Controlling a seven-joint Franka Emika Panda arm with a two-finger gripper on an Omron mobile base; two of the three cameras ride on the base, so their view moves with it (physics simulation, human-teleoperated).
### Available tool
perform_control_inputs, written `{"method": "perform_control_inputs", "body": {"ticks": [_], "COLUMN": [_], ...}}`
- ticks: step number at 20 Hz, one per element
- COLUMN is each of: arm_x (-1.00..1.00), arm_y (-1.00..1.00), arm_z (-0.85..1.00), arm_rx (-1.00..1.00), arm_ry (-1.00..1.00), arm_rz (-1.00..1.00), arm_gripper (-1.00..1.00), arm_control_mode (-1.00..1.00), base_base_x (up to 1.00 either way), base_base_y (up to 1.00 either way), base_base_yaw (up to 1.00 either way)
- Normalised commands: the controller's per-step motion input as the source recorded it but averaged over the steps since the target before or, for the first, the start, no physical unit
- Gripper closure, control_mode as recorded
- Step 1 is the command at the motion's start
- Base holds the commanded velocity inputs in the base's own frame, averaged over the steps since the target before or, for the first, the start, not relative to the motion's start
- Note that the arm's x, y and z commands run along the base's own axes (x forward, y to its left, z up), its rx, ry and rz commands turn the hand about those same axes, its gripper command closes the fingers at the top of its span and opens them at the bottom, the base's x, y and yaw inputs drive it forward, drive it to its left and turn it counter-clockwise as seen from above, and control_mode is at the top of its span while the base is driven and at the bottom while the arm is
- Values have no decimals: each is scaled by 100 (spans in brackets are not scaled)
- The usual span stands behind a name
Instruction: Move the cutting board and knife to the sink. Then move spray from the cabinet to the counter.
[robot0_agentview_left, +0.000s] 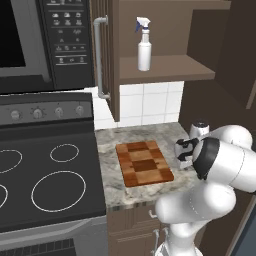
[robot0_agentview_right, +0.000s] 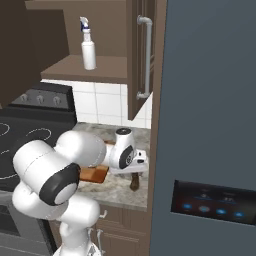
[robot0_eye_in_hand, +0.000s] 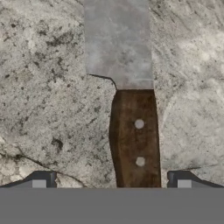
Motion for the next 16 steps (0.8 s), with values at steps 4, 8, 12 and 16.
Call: {"method": "perform_control_inputs", "body": {"ticks": [4,8,12,16], "arm_x": [10,16,14,4], "arm_y": [-18,-7,0,11], "arm_z": [-15,-15,-25,-37], "arm_rx": [0,0,-1,-4], "arm_ry": [0,0,0,0], "arm_rz": [3,4,5,5], "arm_gripper": [-100,-100,-100,100], "arm_control_mode": [-100,-100,-100,-100], "base_base_x": [0,0,0,0], "base_base_y": [0,0,0,0], "base_base_yaw": [0,0,0,0]}}
